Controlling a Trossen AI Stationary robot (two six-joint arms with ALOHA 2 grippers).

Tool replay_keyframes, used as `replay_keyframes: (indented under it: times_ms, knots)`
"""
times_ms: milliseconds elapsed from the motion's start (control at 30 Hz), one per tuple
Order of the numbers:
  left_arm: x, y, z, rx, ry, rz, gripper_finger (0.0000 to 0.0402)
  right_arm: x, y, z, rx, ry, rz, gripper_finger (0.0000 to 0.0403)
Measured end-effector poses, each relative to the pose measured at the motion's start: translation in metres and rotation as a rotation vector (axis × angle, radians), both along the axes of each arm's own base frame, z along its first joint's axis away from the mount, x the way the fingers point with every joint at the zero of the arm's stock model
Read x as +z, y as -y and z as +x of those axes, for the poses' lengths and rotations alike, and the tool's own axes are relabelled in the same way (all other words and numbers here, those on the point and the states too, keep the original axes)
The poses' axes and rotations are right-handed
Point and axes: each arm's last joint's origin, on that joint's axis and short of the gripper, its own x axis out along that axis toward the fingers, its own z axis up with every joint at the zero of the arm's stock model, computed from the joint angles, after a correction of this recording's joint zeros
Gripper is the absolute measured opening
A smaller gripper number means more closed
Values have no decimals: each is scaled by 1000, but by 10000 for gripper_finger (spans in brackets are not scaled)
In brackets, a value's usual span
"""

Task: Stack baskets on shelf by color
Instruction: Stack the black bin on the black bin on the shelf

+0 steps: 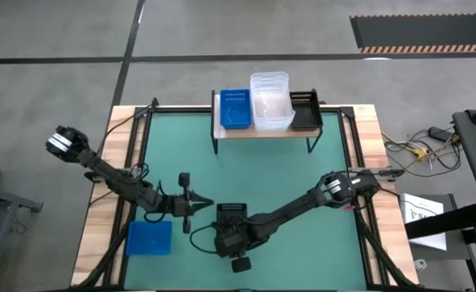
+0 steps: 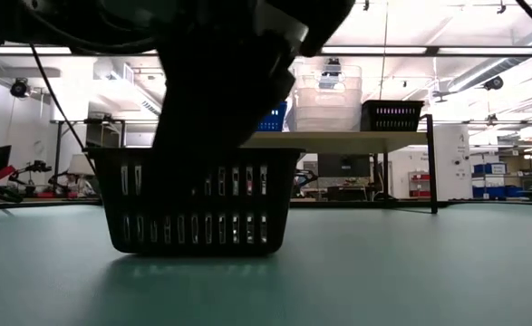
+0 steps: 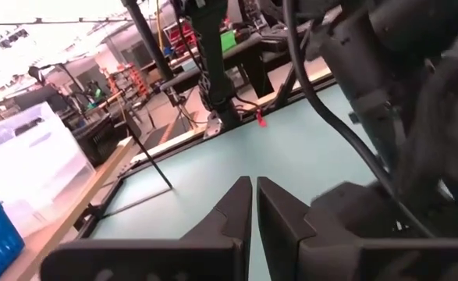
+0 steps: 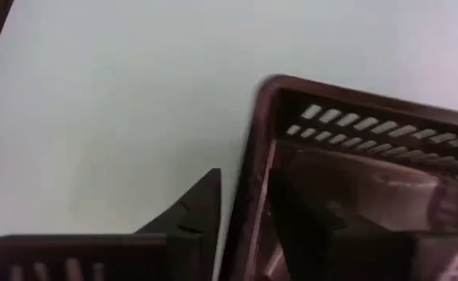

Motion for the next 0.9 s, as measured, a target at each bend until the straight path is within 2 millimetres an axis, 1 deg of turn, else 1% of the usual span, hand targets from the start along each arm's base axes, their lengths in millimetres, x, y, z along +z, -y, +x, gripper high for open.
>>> replay_keyframes:
  times_ms: [67, 167, 233, 333, 433, 600, 733, 800, 900]
  knots:
    - [2, 0, -1, 1, 10, 0, 6, 1, -1, 2, 20, 0, -11, 77]
    - [5, -1, -2, 1, 21, -6, 6, 5, -2, 2, 55, 10, -27, 26]
    - [6, -2, -3, 0, 27, -10, 6, 9, -1, 0, 85, 6, -49, 16]
    - [7, -2, -3, 1, 27, -11, 6, 25, 4, -11, 147, -38, -97, 11]
    - [7, -2, -3, 6, 32, -21, 6, 54, 9, -21, 188, -15, -109, 9]
    - [10, -2, -3, 7, 60, -39, 6, 110, 20, -44, 288, 61, -144, 8]
    - [11, -2, -3, 7, 73, -47, 6, 160, 33, -72, 302, 147, -167, 8]
    - [12, -2, -3, 8, 76, -50, 6, 180, 40, -87, 304, 196, -199, 8]
    - [12, -2, -3, 8, 76, -50, 6, 204, 53, -110, 281, 264, -258, 8]
